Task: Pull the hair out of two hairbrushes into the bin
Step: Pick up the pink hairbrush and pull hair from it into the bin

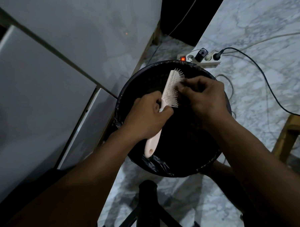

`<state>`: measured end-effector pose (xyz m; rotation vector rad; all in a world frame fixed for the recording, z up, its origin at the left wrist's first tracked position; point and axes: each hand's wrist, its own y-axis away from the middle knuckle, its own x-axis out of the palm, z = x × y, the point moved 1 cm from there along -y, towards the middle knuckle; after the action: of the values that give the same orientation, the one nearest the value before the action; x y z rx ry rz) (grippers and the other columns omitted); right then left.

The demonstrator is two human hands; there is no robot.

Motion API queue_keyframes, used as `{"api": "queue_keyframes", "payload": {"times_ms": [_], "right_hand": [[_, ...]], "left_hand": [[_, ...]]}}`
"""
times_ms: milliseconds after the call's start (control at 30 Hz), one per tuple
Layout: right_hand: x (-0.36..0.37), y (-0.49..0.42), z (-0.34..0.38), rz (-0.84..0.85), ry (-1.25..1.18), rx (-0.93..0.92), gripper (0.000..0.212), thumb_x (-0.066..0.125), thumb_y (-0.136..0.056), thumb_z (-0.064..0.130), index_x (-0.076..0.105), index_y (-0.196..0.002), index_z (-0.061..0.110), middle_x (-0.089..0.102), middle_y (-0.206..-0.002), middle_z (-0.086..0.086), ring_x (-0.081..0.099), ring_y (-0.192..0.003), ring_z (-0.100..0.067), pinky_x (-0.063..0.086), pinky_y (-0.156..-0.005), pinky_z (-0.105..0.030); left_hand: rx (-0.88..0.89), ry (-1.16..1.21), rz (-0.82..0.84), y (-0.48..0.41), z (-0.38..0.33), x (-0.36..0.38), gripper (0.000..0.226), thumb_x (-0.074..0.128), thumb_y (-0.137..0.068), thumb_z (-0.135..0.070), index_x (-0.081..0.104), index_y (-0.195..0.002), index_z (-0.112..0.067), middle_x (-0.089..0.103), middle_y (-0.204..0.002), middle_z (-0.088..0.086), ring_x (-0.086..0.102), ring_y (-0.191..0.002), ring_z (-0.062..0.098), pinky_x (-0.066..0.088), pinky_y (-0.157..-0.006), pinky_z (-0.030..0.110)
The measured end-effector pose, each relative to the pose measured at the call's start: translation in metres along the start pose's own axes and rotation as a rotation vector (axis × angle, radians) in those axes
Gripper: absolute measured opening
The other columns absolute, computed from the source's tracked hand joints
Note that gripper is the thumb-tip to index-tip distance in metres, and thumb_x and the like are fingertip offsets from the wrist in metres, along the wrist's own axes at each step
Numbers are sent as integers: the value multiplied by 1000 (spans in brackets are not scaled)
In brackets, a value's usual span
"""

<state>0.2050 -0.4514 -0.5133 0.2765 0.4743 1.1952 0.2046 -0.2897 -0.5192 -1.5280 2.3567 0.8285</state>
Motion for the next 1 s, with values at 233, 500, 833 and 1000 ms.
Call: {"api": "queue_keyframes", "payload": {"times_ms": [233, 500, 833, 1000], "right_hand": [[4, -1, 1, 108, -377, 259, 23, 72, -89, 17, 67, -107, 4, 74, -96, -7, 73, -85, -18, 60, -66, -31], [3, 2, 0, -18, -244, 177, 16, 74, -84, -2, 69, -99, -4, 69, -80, -9, 66, -60, -15, 59, -56, -28], [-11, -5, 2, 64, 118, 315, 36, 73, -83, -2, 67, -118, 5, 69, -93, -9, 67, -71, -18, 60, -64, -31], [-9, -5, -3, 111, 225, 269, 56, 75, -86, 20, 53, -137, 10, 57, -84, 10, 55, -68, -1, 48, -52, -10]], "left_hand": [[-22, -21, -49, -2, 2, -4, 30, 64, -85, -23, 45, -69, -6, 41, -48, -5, 39, -44, 8, 29, -44, 17], [-26, -115, -56, 0, 1, 0, 27, 61, -82, -34, 50, -71, -12, 57, -57, 0, 51, -53, 12, 40, -52, 27], [-129, -270, -134, -2, 8, -7, 26, 59, -84, -39, 45, -71, -21, 58, -67, -5, 57, -63, 16, 34, -53, 29], [-105, -230, -109, -3, 7, -7, 26, 60, -84, -38, 45, -69, -24, 56, -63, -7, 54, -61, 11, 33, -50, 25]]}}
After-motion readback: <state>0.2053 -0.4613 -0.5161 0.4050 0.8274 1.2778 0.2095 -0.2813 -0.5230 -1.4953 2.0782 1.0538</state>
